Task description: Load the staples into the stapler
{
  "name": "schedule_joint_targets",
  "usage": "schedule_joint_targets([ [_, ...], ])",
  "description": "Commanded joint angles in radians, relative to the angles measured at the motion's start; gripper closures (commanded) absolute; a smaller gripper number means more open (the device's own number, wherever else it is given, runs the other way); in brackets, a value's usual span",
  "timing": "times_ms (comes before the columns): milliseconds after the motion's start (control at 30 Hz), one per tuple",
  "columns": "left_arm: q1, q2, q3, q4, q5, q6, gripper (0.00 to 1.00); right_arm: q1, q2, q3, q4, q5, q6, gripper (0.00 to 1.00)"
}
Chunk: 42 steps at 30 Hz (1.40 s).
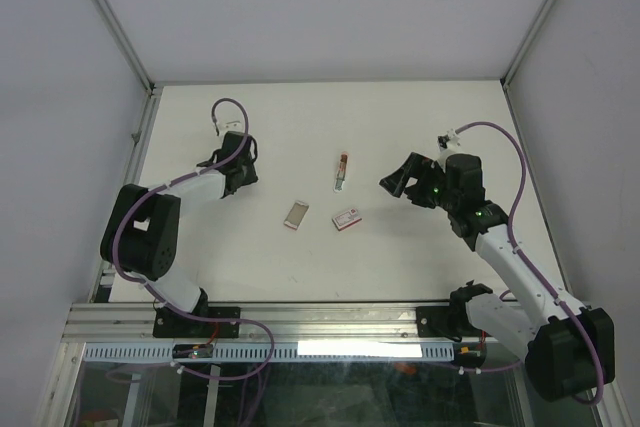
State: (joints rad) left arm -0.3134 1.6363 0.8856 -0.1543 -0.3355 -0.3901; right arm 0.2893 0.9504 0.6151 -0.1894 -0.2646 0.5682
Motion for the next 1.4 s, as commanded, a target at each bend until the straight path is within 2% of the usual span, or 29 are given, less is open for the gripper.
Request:
schedule_joint_targets([
  [0, 0.006, -0.005, 0.002, 0.018, -0.001, -0.006, 0.64, -0.007, -0.012, 0.023, 0.024, 0.028, -0.021, 0.14],
  [100, 0.005, -0.02, 0.006, 0.014, -0.01, -0.004, 0.29, -0.006, -0.017, 0.024, 0.021, 0.033, -0.021, 0.14],
  [133, 0.005, -0.029, 0.007, 0.01, -0.012, -0.004, 0.22, -0.008, -0.019, 0.025, 0.02, 0.035, -0.023, 0.14],
  [233, 0.005, -0.063, 0.016, 0.005, -0.016, 0.0, 0.13, -0.008, -0.025, 0.03, 0.009, 0.041, -0.029, 0.14],
  [333, -0.018, -0.102, 0.03, 0.012, 0.009, -0.001, 0.13, -0.009, -0.031, 0.038, 0.001, 0.051, -0.034, 0.14],
  [467, -0.163, -0.074, 0.112, 0.044, 0.039, 0.035, 0.13, -0.008, -0.035, 0.039, 0.001, 0.059, -0.034, 0.14],
  [667, -0.288, 0.113, 0.261, 0.166, 0.309, 0.083, 0.14, -0.009, -0.04, 0.034, -0.004, 0.053, -0.031, 0.14],
  [867, -0.294, 0.259, 0.361, 0.324, 0.494, 0.145, 0.13, -0.009, -0.056, 0.031, -0.017, 0.051, -0.035, 0.14],
  [1000, -0.29, 0.346, 0.451, 0.342, 0.543, 0.188, 0.12, -0.009, -0.063, 0.029, -0.016, 0.045, -0.033, 0.14],
  [1200, -0.272, 0.424, 0.51, 0.385, 0.647, 0.208, 0.12, -0.01, -0.065, 0.027, -0.021, 0.04, -0.034, 0.14],
  [1367, -0.252, 0.466, 0.516, 0.459, 0.81, 0.172, 0.14, -0.01, -0.062, 0.03, -0.02, 0.038, -0.034, 0.14],
])
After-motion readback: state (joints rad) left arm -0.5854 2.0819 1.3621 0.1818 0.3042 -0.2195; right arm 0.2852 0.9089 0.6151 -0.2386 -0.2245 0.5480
